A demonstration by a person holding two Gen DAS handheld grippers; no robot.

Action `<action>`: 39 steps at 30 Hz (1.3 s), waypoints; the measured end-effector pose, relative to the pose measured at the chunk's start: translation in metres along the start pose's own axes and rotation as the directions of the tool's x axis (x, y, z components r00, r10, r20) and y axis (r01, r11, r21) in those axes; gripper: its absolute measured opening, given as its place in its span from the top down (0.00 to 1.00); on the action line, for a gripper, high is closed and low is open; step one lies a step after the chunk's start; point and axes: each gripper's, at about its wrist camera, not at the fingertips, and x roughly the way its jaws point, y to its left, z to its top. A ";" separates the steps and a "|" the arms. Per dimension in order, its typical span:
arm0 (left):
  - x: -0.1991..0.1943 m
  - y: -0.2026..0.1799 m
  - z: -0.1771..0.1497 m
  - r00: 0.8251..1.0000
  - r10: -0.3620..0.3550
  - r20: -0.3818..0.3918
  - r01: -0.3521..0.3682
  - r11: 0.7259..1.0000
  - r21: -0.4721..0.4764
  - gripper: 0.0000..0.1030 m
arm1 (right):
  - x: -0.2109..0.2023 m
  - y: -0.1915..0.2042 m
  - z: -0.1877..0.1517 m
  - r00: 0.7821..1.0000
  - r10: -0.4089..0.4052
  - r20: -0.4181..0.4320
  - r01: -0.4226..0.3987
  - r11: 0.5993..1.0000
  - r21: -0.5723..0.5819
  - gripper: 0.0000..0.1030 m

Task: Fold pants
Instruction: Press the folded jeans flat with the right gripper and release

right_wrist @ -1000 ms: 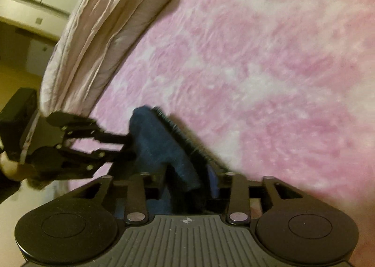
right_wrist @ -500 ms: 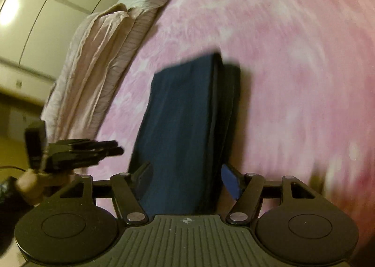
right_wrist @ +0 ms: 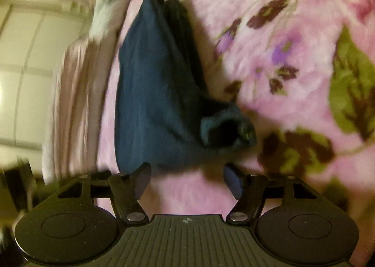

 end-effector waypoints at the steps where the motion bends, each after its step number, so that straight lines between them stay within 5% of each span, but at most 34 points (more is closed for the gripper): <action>1: 0.002 -0.003 -0.001 1.000 -0.004 -0.004 0.004 1.000 0.007 0.58 | 0.001 -0.002 0.003 1.000 0.001 0.019 -0.002 1.000 0.019 0.50; 4: 0.003 -0.015 0.003 1.000 -0.024 0.002 0.024 0.999 0.021 0.58 | -0.002 -0.008 0.013 1.000 0.006 0.016 -0.007 0.996 0.091 0.79; 6: -0.003 -0.024 0.009 0.998 -0.055 0.022 0.054 0.998 0.037 0.58 | -0.012 -0.002 0.022 1.000 0.007 0.014 -0.008 0.997 0.075 0.85; 10: -0.020 -0.038 0.031 0.993 -0.099 0.069 0.094 0.993 0.066 0.58 | -0.048 0.006 0.073 0.999 -0.044 0.024 0.043 0.998 0.056 0.88; 15: -0.028 -0.058 0.071 0.983 -0.133 0.123 0.121 0.987 0.104 0.57 | -0.079 0.015 0.192 0.983 -0.168 0.073 0.176 0.977 -0.121 0.90; 20: -0.009 -0.067 0.127 0.973 -0.139 0.185 0.125 0.989 0.085 0.57 | -0.050 0.025 0.315 0.972 -0.235 0.016 0.228 0.918 -0.325 0.90; 24: 0.021 -0.068 0.175 0.968 -0.124 0.218 0.116 0.992 0.052 0.57 | -0.004 0.021 0.376 0.964 -0.261 -0.043 0.221 0.886 -0.407 0.90; 28: 0.050 -0.070 0.200 0.981 -0.098 0.167 0.090 0.994 0.056 0.59 | 0.011 0.012 0.377 0.960 -0.279 -0.034 0.231 0.852 -0.470 0.89; 30: 0.057 -0.071 0.200 0.987 -0.098 0.127 0.091 0.994 0.060 0.62 | -0.005 0.013 0.363 0.953 -0.299 0.041 0.279 0.819 -0.502 0.76; 32: 0.064 -0.072 0.198 0.991 -0.096 0.089 0.089 0.993 0.075 0.62 | -0.029 0.019 0.337 0.930 -0.346 0.125 0.359 0.783 -0.508 0.67; 36: 0.077 -0.071 0.188 0.992 -0.100 0.081 0.093 0.991 0.092 0.62 | -0.062 0.039 0.263 0.946 -0.293 0.141 0.322 0.782 -0.535 0.67; 39: 0.080 -0.069 0.187 0.991 -0.107 0.084 0.100 0.991 0.086 0.61 | -0.057 0.045 0.204 0.957 -0.282 0.068 0.263 0.741 -0.617 0.67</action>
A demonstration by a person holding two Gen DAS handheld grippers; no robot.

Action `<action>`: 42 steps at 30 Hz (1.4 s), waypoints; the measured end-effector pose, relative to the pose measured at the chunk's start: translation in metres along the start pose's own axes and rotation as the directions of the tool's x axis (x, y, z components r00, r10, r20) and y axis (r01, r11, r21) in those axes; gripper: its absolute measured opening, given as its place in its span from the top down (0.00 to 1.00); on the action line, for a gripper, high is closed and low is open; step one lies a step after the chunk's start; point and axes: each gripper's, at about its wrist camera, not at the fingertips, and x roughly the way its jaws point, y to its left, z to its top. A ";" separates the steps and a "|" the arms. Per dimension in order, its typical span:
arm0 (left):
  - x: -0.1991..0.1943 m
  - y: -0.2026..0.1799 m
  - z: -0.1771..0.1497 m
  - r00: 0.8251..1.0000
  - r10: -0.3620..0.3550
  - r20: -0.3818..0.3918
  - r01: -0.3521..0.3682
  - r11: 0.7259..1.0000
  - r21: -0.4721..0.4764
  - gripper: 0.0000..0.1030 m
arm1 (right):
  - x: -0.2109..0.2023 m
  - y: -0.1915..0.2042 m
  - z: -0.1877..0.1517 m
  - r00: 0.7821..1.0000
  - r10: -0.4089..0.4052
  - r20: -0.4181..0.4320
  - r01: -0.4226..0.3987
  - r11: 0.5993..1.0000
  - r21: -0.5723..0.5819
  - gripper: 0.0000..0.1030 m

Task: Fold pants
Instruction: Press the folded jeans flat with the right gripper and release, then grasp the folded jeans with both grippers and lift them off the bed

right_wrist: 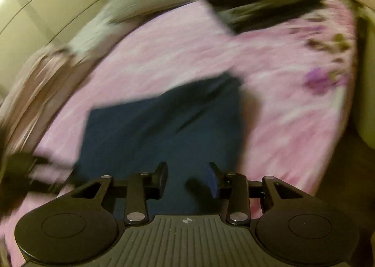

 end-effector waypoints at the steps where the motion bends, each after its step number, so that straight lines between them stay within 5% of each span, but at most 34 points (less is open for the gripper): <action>1: -0.002 -0.001 0.000 1.000 0.003 0.001 -0.003 1.000 0.007 0.61 | 0.006 0.007 -0.013 1.000 -0.005 -0.027 0.004 1.000 -0.017 0.67; 6: -0.021 -0.013 0.002 0.998 0.068 -0.013 -0.068 0.997 0.047 0.61 | 0.003 0.030 -0.026 0.992 -0.115 -0.049 0.112 0.992 -0.064 0.66; 10: -0.049 -0.017 0.000 0.994 0.105 -0.019 -0.105 0.994 0.032 0.61 | -0.028 0.053 -0.020 0.990 -0.144 -0.005 0.143 0.988 -0.060 0.44; 19: -0.096 -0.020 -0.011 0.991 0.131 0.013 -0.132 0.991 0.020 0.56 | -0.063 0.099 -0.026 0.988 -0.157 -0.003 0.156 0.981 -0.118 0.41; 24: -0.103 -0.021 -0.018 0.991 0.133 0.031 -0.134 0.990 0.035 0.42 | -0.057 0.112 -0.035 0.979 -0.203 -0.011 0.193 0.948 -0.254 0.39; 27: -0.099 -0.026 -0.026 0.988 0.143 0.052 -0.147 0.984 0.097 0.26 | -0.038 0.115 -0.046 0.964 -0.267 -0.014 0.236 0.873 -0.426 0.36; 30: -0.096 -0.041 -0.042 0.977 0.168 0.134 -0.196 0.951 0.241 0.07 | -0.016 0.118 -0.064 0.940 -0.341 0.012 0.272 0.728 -0.629 0.33; 34: -0.079 -0.072 -0.067 0.950 0.172 0.260 -0.286 0.814 0.506 0.01 | 0.013 0.112 -0.089 0.928 -0.368 0.059 0.269 0.551 -0.790 0.31; 39: -0.042 -0.099 -0.089 0.941 0.129 0.313 -0.318 0.648 0.692 0.01 | 0.051 0.104 -0.117 0.919 -0.376 0.117 0.257 0.349 -0.901 0.29; 42: -0.023 -0.109 -0.092 0.936 0.125 0.330 -0.338 0.593 0.731 0.01 | 0.071 0.091 -0.125 0.903 -0.398 0.158 0.277 0.261 -0.925 0.29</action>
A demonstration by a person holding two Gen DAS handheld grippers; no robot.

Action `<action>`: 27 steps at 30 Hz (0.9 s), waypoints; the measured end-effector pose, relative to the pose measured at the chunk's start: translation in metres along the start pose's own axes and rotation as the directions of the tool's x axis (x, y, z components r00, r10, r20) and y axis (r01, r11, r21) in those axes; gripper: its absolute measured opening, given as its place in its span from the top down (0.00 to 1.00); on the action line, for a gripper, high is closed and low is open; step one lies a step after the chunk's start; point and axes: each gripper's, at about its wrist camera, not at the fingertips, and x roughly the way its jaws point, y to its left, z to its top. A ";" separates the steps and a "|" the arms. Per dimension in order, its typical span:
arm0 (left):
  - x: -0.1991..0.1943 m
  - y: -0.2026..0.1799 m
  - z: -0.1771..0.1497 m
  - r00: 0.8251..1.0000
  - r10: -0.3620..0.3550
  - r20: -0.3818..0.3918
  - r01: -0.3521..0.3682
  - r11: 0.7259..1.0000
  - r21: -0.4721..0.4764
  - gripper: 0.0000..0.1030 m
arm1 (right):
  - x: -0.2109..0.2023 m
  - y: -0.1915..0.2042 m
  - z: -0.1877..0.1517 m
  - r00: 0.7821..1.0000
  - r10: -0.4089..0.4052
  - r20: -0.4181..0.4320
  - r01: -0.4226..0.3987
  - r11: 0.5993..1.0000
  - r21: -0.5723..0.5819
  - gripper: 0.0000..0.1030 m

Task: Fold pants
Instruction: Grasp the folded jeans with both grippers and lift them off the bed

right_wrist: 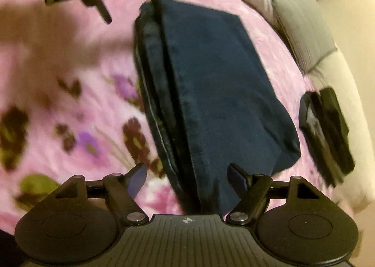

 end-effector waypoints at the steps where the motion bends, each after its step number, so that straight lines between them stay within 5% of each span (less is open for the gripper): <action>1: 0.005 -0.002 0.002 1.000 0.001 0.001 -0.001 1.000 0.012 0.01 | 0.005 0.000 -0.003 1.000 -0.015 0.013 0.015 1.000 -0.009 0.30; 4: 0.017 -0.004 0.006 1.000 -0.001 -0.001 0.001 1.000 0.001 0.01 | 0.011 -0.001 -0.008 0.999 -0.025 0.048 0.029 0.997 -0.070 0.34; 5: 0.021 -0.005 0.008 1.000 -0.004 -0.008 0.004 1.000 0.001 0.01 | 0.012 -0.004 -0.008 0.999 -0.013 0.045 0.017 0.996 -0.082 0.64; 8: 0.027 -0.007 0.012 1.000 0.008 -0.014 -0.008 1.000 0.008 0.01 | 0.001 -0.036 0.000 0.998 0.038 0.048 -0.039 0.999 0.013 0.79; 17: 0.046 -0.007 0.017 0.983 0.169 -0.073 -0.157 0.978 0.140 0.02 | -0.033 -0.111 0.025 0.991 0.109 0.076 -0.117 0.986 0.117 0.80; 22: 0.052 0.003 0.010 0.980 0.164 -0.115 -0.142 0.973 0.182 0.29 | -0.032 -0.110 0.022 0.987 0.141 0.072 -0.149 0.981 0.126 0.80; 24: 0.049 0.005 0.007 0.984 0.136 -0.115 -0.113 0.976 0.188 0.49 | -0.032 -0.101 0.016 0.987 0.145 0.072 -0.153 0.980 0.130 0.80; 27: 0.045 0.015 0.009 0.990 0.075 -0.122 -0.059 0.990 0.132 0.57 | -0.030 -0.090 0.010 0.989 0.139 0.056 -0.146 0.979 0.143 0.78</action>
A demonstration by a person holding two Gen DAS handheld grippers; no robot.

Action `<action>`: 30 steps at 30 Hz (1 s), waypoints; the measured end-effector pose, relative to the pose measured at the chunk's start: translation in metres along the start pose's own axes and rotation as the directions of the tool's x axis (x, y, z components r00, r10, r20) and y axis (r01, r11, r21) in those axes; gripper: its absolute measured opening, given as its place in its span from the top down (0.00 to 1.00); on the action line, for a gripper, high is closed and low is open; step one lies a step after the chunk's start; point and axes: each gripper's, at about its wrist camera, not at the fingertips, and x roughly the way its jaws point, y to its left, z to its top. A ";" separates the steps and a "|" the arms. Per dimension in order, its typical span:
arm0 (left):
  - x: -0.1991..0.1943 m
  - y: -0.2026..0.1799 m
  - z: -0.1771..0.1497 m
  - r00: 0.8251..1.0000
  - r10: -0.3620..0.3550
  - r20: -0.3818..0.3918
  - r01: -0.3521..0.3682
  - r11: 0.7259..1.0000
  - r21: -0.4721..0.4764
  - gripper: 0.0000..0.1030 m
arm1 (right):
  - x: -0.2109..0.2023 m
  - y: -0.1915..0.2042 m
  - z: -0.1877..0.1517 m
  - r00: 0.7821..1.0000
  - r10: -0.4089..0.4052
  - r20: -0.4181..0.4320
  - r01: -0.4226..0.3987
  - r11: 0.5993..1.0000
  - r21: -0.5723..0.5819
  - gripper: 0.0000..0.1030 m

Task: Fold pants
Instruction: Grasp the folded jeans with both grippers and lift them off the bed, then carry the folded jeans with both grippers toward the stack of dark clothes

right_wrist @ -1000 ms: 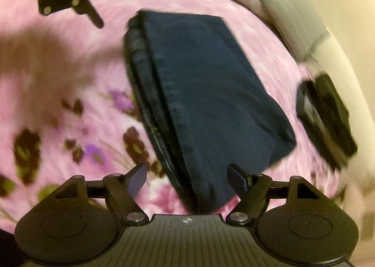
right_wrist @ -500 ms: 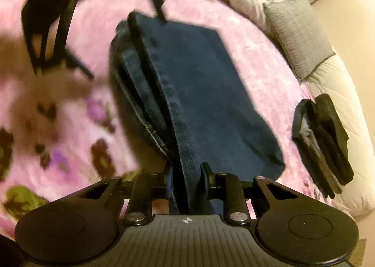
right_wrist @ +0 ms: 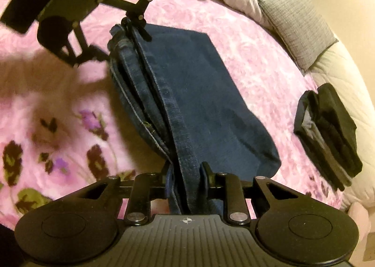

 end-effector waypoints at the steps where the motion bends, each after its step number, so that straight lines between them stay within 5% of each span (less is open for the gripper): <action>1: 0.000 0.006 0.001 1.000 -0.023 -0.001 0.023 0.999 -0.030 0.58 | 0.000 0.005 -0.003 1.000 -0.014 -0.010 0.014 1.000 -0.001 0.72; 4: 0.000 0.026 0.004 0.996 -0.091 -0.001 0.090 0.992 -0.087 0.59 | 0.000 0.025 -0.018 0.994 -0.111 -0.001 0.111 0.993 -0.047 0.24; 11: -0.001 0.046 0.003 0.986 -0.168 0.002 0.167 0.978 -0.125 0.59 | 0.027 0.054 -0.026 0.988 -0.146 0.041 0.152 0.963 -0.225 0.21; 13: -0.006 0.046 0.001 0.983 -0.182 0.004 0.181 0.974 -0.138 0.59 | 0.042 0.058 -0.029 0.983 -0.183 0.026 0.183 0.948 -0.262 0.27; 14: -0.006 0.047 0.001 0.982 -0.187 0.004 0.185 0.973 -0.139 0.59 | 0.048 0.056 -0.031 0.980 -0.198 0.013 0.194 0.944 -0.268 0.44; 17: -0.011 0.050 0.004 0.980 -0.201 0.007 0.200 0.969 -0.145 0.59 | 0.045 0.048 -0.031 0.973 -0.232 0.002 0.224 0.936 -0.271 0.72; 30: -0.117 0.089 0.019 0.933 -0.357 0.045 0.358 0.905 -0.229 0.63 | -0.104 -0.005 0.016 0.990 -0.097 -0.100 0.067 0.960 -0.272 0.82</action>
